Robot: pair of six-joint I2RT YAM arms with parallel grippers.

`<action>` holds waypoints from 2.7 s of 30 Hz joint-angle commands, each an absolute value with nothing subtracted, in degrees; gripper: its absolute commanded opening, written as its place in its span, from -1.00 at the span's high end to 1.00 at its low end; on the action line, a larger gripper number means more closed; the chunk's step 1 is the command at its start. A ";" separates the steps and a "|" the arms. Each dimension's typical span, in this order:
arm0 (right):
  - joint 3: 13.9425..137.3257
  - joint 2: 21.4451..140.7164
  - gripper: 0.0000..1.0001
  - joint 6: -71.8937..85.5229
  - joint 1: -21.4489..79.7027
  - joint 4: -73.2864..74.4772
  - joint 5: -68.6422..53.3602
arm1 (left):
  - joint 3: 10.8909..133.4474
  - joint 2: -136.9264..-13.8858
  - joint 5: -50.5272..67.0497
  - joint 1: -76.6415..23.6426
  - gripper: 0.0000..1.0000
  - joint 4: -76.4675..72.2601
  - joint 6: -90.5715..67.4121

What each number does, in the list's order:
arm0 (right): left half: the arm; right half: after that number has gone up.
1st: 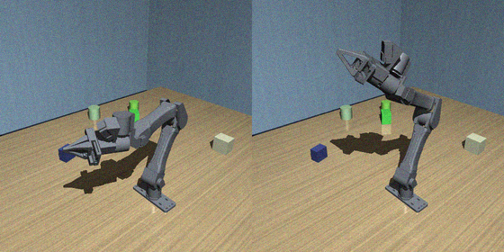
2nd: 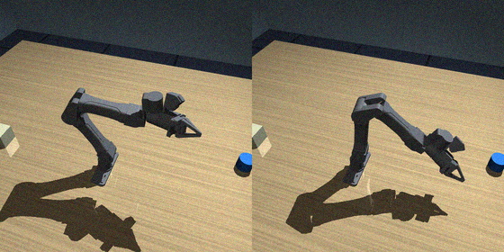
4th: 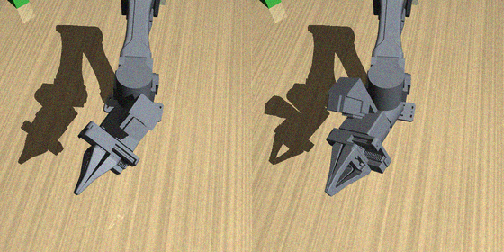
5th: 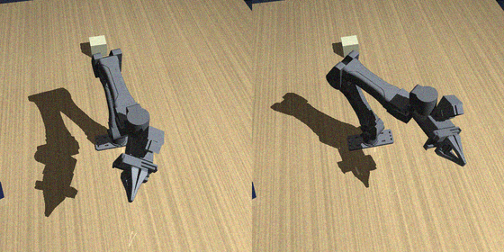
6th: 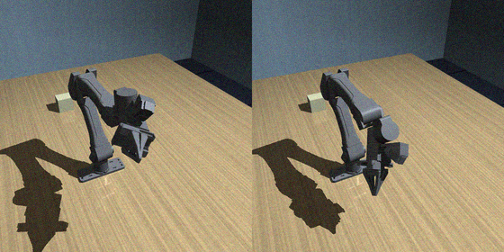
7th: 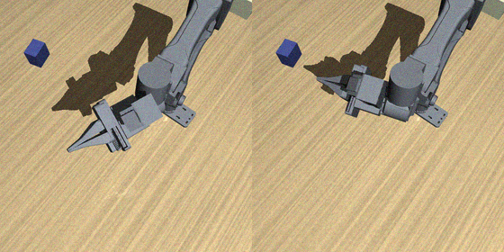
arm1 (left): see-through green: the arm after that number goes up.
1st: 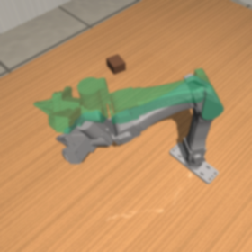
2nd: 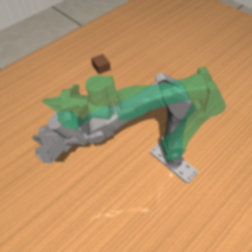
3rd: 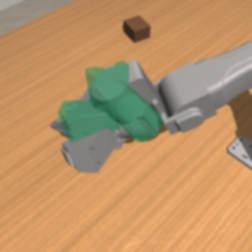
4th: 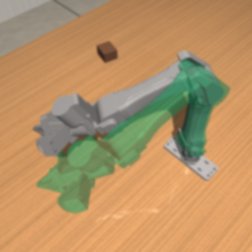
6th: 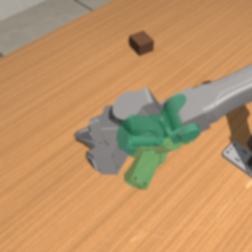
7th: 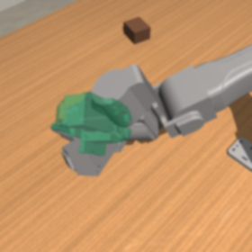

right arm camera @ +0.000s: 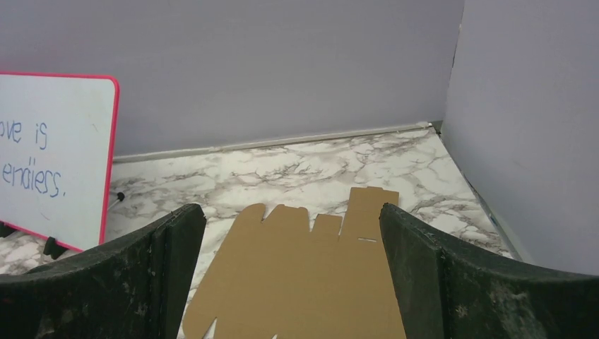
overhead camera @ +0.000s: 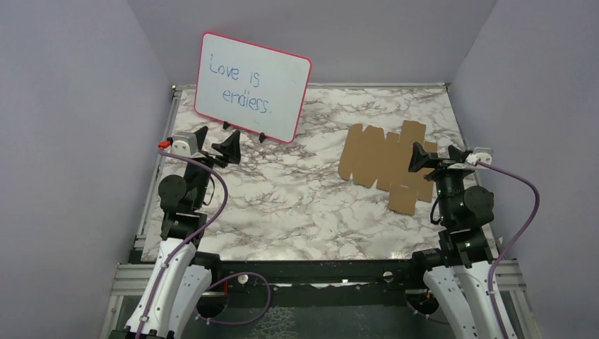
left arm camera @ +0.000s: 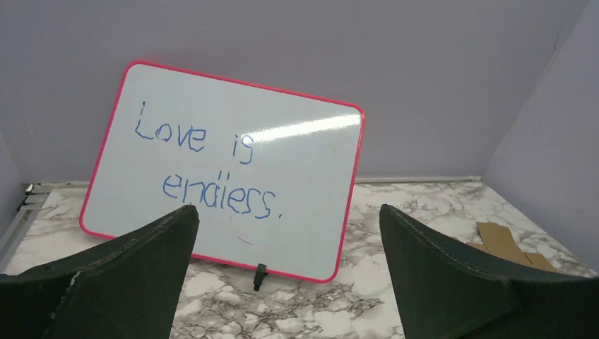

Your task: Fold the paper box

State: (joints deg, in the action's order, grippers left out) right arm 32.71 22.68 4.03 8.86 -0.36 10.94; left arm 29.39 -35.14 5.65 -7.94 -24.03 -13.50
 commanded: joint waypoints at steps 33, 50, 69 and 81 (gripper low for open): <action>47.92 65.90 -1.00 16.93 8.18 4.49 3.15 | 34.98 -38.07 11.82 -9.81 -0.98 -7.93 -9.79; 67.71 105.10 -0.98 15.95 8.56 -0.09 -3.75 | 35.39 -36.72 3.80 -13.63 -0.98 -4.91 -8.08; 75.55 116.27 -0.98 11.19 19.08 6.77 3.39 | 35.50 -38.66 3.14 -12.61 -0.98 -4.62 -8.53; 65.12 107.35 -0.98 6.70 29.27 10.41 -1.87 | 35.33 -40.28 2.94 -12.57 -0.98 -5.05 -8.46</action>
State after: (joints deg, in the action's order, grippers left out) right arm 69.21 111.35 8.82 25.76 4.82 1.93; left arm 33.34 -39.59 3.75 -12.82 -4.12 -8.71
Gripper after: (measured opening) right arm 0.992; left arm 0.990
